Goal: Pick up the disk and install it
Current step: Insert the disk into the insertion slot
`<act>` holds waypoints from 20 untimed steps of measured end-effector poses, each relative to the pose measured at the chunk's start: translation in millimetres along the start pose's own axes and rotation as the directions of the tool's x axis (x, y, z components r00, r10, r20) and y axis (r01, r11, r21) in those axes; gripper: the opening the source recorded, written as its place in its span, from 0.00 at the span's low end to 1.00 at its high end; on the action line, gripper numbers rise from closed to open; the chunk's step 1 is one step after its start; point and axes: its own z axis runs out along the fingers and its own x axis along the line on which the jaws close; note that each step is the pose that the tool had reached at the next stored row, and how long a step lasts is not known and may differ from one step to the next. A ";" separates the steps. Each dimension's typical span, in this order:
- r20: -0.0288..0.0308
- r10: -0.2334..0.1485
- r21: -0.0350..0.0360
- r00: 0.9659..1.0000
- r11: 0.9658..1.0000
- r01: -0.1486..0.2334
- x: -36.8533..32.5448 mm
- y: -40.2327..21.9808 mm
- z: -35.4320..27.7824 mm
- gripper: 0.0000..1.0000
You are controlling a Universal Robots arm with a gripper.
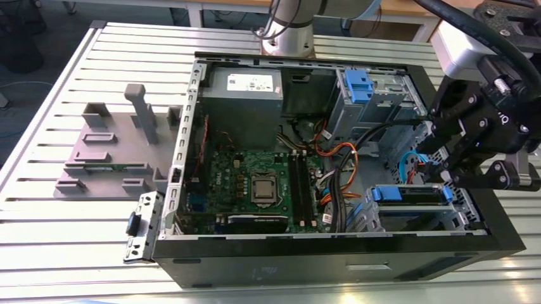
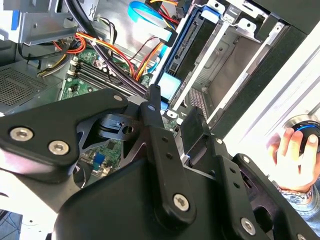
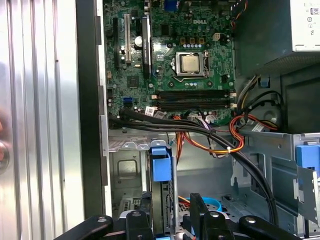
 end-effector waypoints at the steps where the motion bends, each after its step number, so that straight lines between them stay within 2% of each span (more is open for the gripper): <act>1: 0.000 0.000 0.000 1.000 1.000 0.000 -0.2 0.0 0.0 0.44; 20: 0.000 0.000 0.000 1.000 1.000 0.000 -3.9 0.2 0.4 0.44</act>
